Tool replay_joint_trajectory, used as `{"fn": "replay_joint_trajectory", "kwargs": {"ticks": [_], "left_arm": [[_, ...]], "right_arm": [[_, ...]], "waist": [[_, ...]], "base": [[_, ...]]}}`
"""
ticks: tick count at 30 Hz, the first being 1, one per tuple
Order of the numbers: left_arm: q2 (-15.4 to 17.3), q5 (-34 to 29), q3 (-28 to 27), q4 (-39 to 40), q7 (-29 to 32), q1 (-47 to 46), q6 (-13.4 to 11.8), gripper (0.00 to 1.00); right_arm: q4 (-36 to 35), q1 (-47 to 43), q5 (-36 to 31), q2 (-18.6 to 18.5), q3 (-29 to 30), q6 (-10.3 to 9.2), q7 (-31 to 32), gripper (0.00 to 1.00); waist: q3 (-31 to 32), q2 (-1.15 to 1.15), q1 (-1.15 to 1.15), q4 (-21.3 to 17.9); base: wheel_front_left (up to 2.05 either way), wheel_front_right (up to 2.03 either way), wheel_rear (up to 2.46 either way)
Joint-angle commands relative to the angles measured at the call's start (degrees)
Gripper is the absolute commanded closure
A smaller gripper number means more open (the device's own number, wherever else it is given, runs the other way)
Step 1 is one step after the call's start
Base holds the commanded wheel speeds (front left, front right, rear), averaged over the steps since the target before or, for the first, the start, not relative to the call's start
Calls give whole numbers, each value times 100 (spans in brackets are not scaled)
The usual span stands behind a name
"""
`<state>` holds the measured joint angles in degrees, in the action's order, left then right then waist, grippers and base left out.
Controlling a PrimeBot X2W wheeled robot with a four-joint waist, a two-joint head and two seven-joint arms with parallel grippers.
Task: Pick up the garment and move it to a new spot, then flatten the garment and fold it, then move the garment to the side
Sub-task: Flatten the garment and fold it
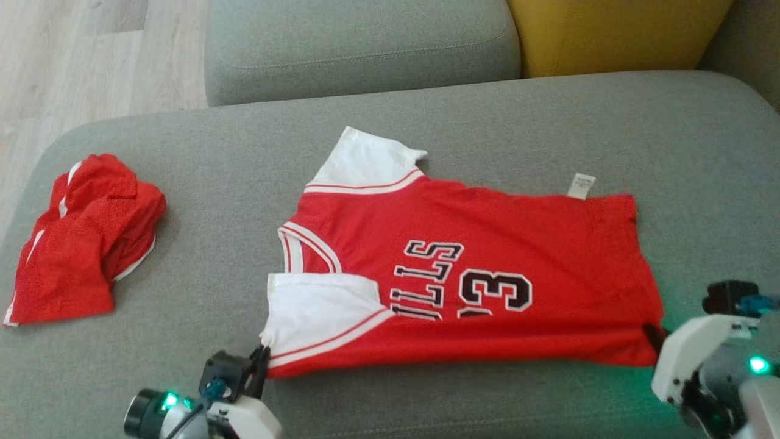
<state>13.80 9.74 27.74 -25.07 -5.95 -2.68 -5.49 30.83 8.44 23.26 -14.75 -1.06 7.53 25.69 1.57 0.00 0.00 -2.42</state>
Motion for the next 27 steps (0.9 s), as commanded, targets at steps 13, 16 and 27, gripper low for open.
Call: {"fn": "replay_joint_trajectory", "kwargs": {"ticks": [13, 16, 27], "left_arm": [[122, 111, -234, 646, 104, -26, -237, 0], [40, 261, -440, 866, -161, -105, -364, 0], [-250, 561, -1041, 1610, -884, -347, -554, 0]], "right_arm": [[-1849, -642, -134, 196, 533, -4, 483, 0], [-2198, -547, -214, 385, 648, -4, -20, 0], [-2487, -375, -337, 864, 222, -4, -1959, 0]], "waist": [[34, 0, 0, -49], [1, 0, 0, -65], [-114, 0, 0, -239]], "base": [[0, 0, 0], [0, 0, 0], [0, 0, 0]]}}
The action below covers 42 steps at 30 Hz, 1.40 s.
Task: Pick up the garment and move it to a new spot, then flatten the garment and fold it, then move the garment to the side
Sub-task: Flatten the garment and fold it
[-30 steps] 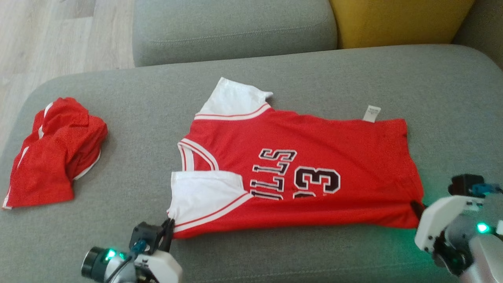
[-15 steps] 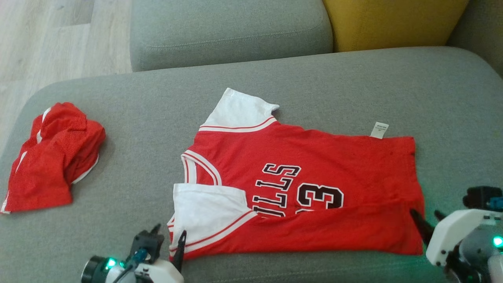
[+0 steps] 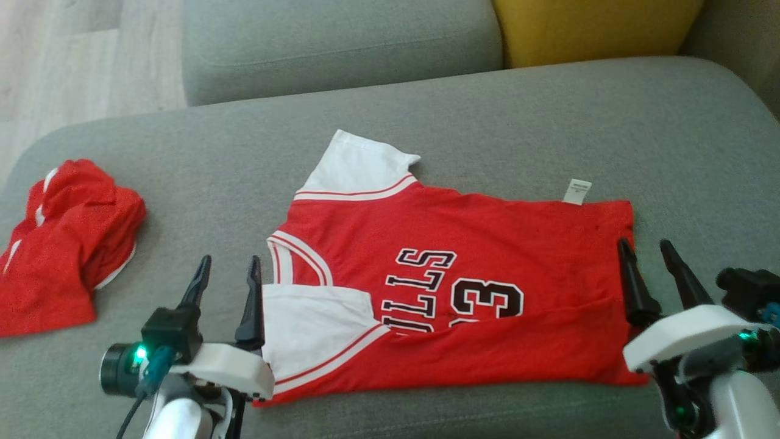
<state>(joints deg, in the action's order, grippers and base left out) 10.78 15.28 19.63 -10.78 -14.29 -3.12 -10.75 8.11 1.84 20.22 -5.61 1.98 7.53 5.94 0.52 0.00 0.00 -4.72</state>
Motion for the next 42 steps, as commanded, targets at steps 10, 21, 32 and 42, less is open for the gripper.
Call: {"fn": "replay_joint_trajectory", "kwargs": {"ticks": [10, 21, 32, 42], "left_arm": [[461, -305, 27, -221, 469, -1599, 541, 0], [1258, 172, 446, -1704, 2488, -4278, 1792, 0], [2087, 889, 1737, -2781, 3380, -5924, 1822, 0], [2154, 1042, 2171, -3696, 3248, -6548, 1823, 0]], "right_arm": [[71, 1086, -278, 77, -691, -4, -315, 0], [559, 2411, -392, 250, -1351, -4, -247, 0], [643, 3052, 61, 271, -1920, -4, -401, 0], [656, 3190, 296, 272, -2155, -4, -581, 0]], "waist": [[-801, 0, 0, -534], [-1885, 0, 0, -1344], [-2575, 0, 0, -1835], [-2868, 0, 0, -2108]], "base": [[0, 0, 0], [0, 0, 0], [0, 0, 0], [0, 0, 0]]}}
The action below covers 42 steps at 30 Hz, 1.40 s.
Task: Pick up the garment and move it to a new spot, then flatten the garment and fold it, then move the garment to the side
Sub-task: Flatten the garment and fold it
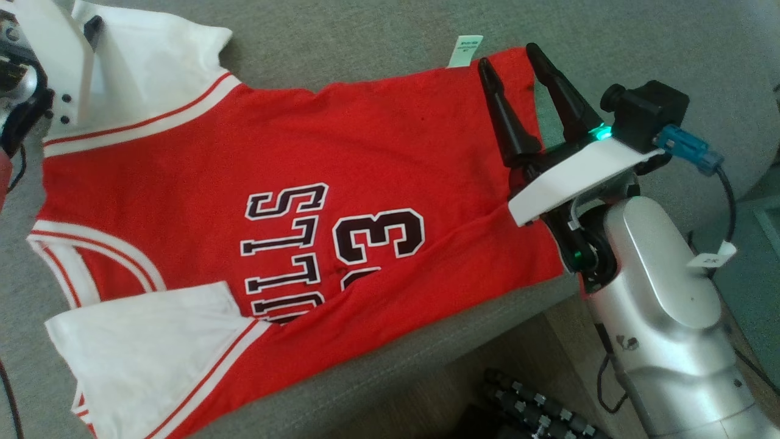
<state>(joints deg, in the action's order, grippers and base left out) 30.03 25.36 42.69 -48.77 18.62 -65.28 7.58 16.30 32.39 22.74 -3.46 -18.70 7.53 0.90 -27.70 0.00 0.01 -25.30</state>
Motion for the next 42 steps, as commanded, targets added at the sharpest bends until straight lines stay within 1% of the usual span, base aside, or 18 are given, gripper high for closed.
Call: {"fn": "replay_joint_trajectory", "kwargs": {"ticks": [1, 5, 6, 7, 8, 11, 15, 16, 21, 27, 32, 34, 38, 42], "left_arm": [[230, 34, -135, 103, -42, -333, -10, 0], [202, 167, 84, -79, -86, -464, -9, 0], [167, 252, 142, -100, -62, -473, -9, 2], [131, 362, 192, -114, -24, -475, -9, 73], [94, 485, 240, -114, 16, -476, -9, 100], [32, 742, 404, -73, 53, -524, -9, 100], [-55, 1016, 472, -58, -179, -542, -9, 100], [-63, 1050, 516, -33, -418, -539, -9, 100], [-185, 1208, 432, 0, -1131, -398, -11, 100], [-273, 1267, 356, 302, -1828, -68, -90, 100], [-282, 1318, 350, 852, -2119, 354, -253, 100], [-252, 1331, 352, 1136, -2154, 499, -338, 100], [-131, 1360, 348, 1788, -2119, 761, -529, 100], [33, 1367, 358, 2447, -1984, 968, -722, 100]], "right_arm": [[-162, 136, 44, 57, -86, -4, -76, 0], [-122, 161, 59, 57, -77, -4, -120, 0], [-110, 169, 56, 57, -66, -4, -126, 0], [-94, 179, 48, 57, -50, -4, -130, 0], [-77, 189, 31, 57, -23, -4, -131, 0], [-27, 229, -47, 57, 145, -4, -125, 0], [98, 277, -173, 57, 416, -4, -90, 0], [176, 308, -260, 57, 540, -4, -60, 0], [433, 312, -455, 48, 955, -4, 61, 0], [810, 298, -381, -252, 1384, -4, 378, 0], [1252, 317, -308, -644, 1562, -4, 713, 0], [1428, 356, -193, -735, 1637, -4, 890, 0], [1856, 482, -149, -949, 1829, -4, 1198, 0], [2259, 626, -277, -1094, 2011, -4, 1295, 0]], "waist": [[-46, 0, -1, -50], [-87, 0, -1, -91], [-93, 0, -1, -90], [-93, 0, -1, -81], [-92, 0, -1, -62], [-69, 0, -1, 55], [68, 0, -1, 272], [164, 0, -1, 394], [471, 0, -1, 771], [722, 0, -1, 1209], [858, 0, -1, 1539], [857, 0, -1, 1646], [807, 0, -1, 1802], [715, 0, -1, 1906]], "base": [[0, 0, 0], [0, 0, 0], [0, 0, 0], [0, 0, 0], [0, 0, 0], [0, 0, 0], [0, 0, 0], [0, 0, 0], [0, 0, 0], [0, 0, 0], [0, 0, 0], [0, 0, 0], [0, 0, 0], [0, 0, 0]]}}
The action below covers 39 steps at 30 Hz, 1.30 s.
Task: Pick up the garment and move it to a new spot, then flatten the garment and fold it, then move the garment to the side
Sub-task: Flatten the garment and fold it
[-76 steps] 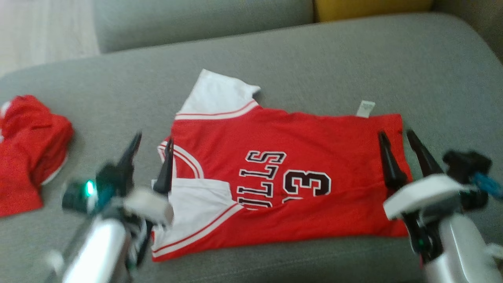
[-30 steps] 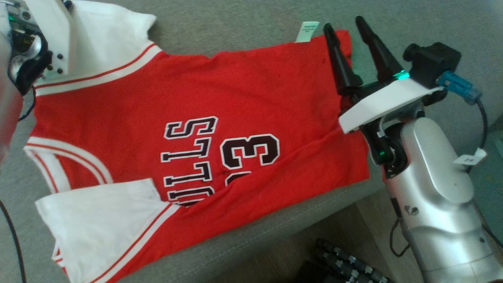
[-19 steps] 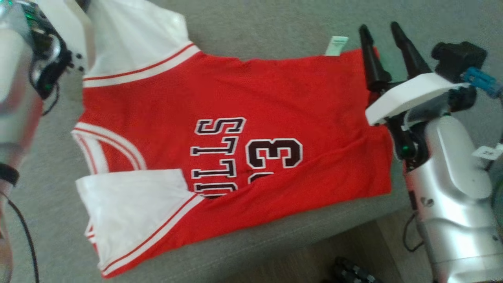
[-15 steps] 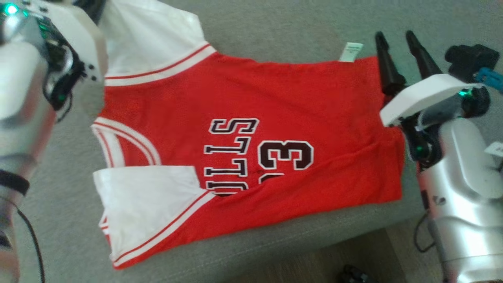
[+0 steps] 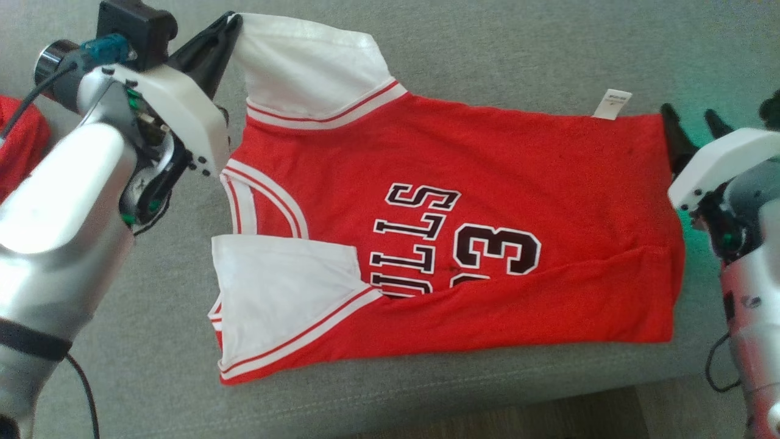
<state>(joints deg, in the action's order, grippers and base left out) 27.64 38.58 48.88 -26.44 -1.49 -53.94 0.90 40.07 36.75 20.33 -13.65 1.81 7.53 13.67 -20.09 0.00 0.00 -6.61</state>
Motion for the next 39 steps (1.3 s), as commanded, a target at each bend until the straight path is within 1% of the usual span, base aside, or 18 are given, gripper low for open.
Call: {"fn": "replay_joint_trajectory", "kwargs": {"ticks": [1, 6, 10, 12, 14, 15, 16, 17, 21, 24, 25, 30, 34, 39], "left_arm": [[321, 42, -259, 362, 64, -122, -102, 100], [479, 55, -269, 854, 214, -4, -260, 100], [605, 79, -294, 1160, 325, 66, -376, 100], [653, 87, -307, 1255, 365, 81, -422, 100], [686, 98, -320, 1315, 396, 89, -461, 100], [703, 107, -330, 1333, 411, 89, -478, 100], [719, 114, -341, 1346, 424, 89, -499, 100], [738, 119, -354, 1354, 434, 88, -519, 100], [797, 130, -378, 1360, 451, 97, -570, 100], [823, 120, -385, 1330, 430, 109, -608, 100], [819, 125, -400, 1288, 399, 115, -637, 100], [761, 120, -470, 1109, 259, 53, -725, 100], [634, 69, -523, 879, 80, -113, -783, 100], [364, 10, -619, 372, -258, -432, -836, 100]], "right_arm": [[-30, 229, -66, -88, -8, -4, 21, 0], [291, 366, -160, -112, 48, -4, 16, 0], [521, 465, -178, -57, -30, -4, 50, 0], [609, 487, -136, -27, -112, -4, 113, 0], [666, 479, 80, 38, -258, -4, 293, 0], [689, 467, 215, 46, -317, -4, 410, 15], [690, 456, 309, 20, -380, -4, 488, 76], [680, 445, 366, -24, -439, -4, 522, 100], [621, 465, 455, -184, -552, -4, 327, 100], [528, 545, 515, -230, -651, -4, 13, 100], [512, 617, 515, -264, -720, -4, -176, 100], [628, 890, 454, -331, -800, -4, -568, 100], [803, 1201, 348, -384, -842, -4, -814, 100], [1192, 1631, 154, -424, -796, -4, -1175, 100]], "waist": [[-68, 0, 0, 50], [-147, 0, 0, 97], [-193, 0, 0, 95], [-198, 0, 0, 90], [-190, 0, 0, 88], [-184, 0, 0, 86], [-177, 0, 0, 84], [-171, 0, 0, 81], [-136, 0, 0, 65], [-99, 0, 0, 56], [-73, 0, 0, 50], [-54, 0, 0, 64], [-104, 0, 0, 95], [-157, 0, 0, 139]], "base": [[0, 0, 0], [0, 0, 0], [0, 0, 0], [0, 0, 0], [0, 0, 0], [0, 0, 0], [0, 0, 0], [0, 0, 0], [0, 0, 0], [0, 0, 0], [0, 0, 0], [0, 0, 0], [0, 0, 0], [0, 0, 0]]}}
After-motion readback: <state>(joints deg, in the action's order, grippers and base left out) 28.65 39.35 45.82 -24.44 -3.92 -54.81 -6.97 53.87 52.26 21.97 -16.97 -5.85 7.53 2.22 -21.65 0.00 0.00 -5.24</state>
